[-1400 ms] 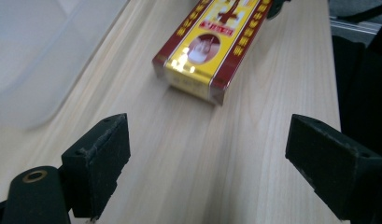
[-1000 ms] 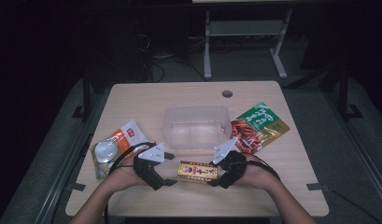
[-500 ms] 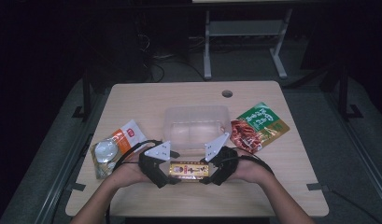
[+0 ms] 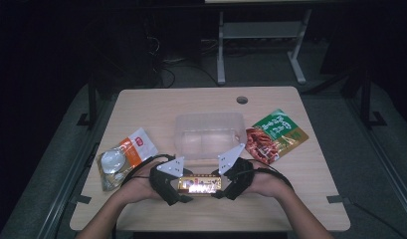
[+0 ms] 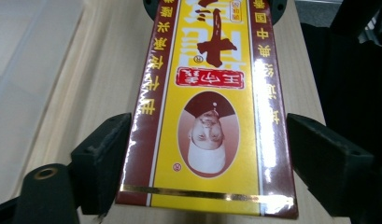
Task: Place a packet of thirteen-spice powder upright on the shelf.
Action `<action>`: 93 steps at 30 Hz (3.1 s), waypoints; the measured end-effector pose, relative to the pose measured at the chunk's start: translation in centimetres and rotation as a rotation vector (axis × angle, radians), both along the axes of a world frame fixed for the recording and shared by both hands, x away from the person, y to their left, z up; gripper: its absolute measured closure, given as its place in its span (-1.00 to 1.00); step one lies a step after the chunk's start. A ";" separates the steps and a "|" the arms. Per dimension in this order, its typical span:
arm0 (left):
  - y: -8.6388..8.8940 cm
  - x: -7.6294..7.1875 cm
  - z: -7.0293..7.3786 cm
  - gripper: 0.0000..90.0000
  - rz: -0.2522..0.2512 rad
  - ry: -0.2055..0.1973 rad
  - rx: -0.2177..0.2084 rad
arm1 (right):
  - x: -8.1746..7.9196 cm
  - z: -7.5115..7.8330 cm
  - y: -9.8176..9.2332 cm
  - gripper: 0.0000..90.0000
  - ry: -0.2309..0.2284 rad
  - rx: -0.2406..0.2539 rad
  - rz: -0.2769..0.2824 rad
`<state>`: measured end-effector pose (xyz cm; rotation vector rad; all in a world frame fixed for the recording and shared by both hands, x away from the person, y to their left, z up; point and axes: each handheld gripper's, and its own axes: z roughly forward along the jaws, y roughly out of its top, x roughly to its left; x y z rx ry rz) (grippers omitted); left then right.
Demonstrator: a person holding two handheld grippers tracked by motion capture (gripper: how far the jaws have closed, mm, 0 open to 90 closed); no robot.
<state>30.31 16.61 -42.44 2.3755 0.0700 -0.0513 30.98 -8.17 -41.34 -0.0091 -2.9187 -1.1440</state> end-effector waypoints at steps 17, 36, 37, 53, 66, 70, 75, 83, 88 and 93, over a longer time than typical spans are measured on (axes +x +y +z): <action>0.4 0.2 -0.1 -0.35 -0.001 0.019 -0.014 | -0.1 -0.1 0.1 -0.29 -0.004 -0.001 0.012; 0.6 0.6 0.0 -0.30 0.016 0.020 -0.031 | -0.4 0.0 -0.9 -0.62 -0.034 0.034 -0.101; 0.7 0.6 0.0 -0.30 0.018 0.021 -0.031 | -0.5 0.1 -1.4 -0.66 -0.037 0.033 -0.124; 0.7 1.9 0.8 -0.30 0.058 0.015 -0.017 | -3.9 -1.7 -7.4 -0.69 0.022 0.044 -0.399; -0.1 4.7 3.1 -0.30 0.065 0.004 -0.009 | -6.4 -3.0 -10.2 -0.69 0.048 0.037 -0.533; -0.6 5.8 3.6 -0.30 0.070 -0.008 0.009 | -6.6 -3.1 -10.2 -0.69 0.040 0.033 -0.526; -1.3 7.5 4.4 -0.30 0.070 -0.020 0.019 | -6.5 -3.2 -10.0 -0.69 0.039 0.042 -0.512; -2.1 10.0 5.7 -0.30 0.072 -0.038 0.018 | -6.5 -3.3 -9.8 -0.68 0.046 0.041 -0.508; -2.7 11.3 6.3 -0.30 0.074 -0.052 0.025 | -6.3 -3.4 -9.7 -0.68 0.047 0.038 -0.500; -3.1 12.8 6.7 -0.30 0.096 -0.049 0.022 | -6.2 -3.3 -9.7 -0.68 0.040 0.046 -0.498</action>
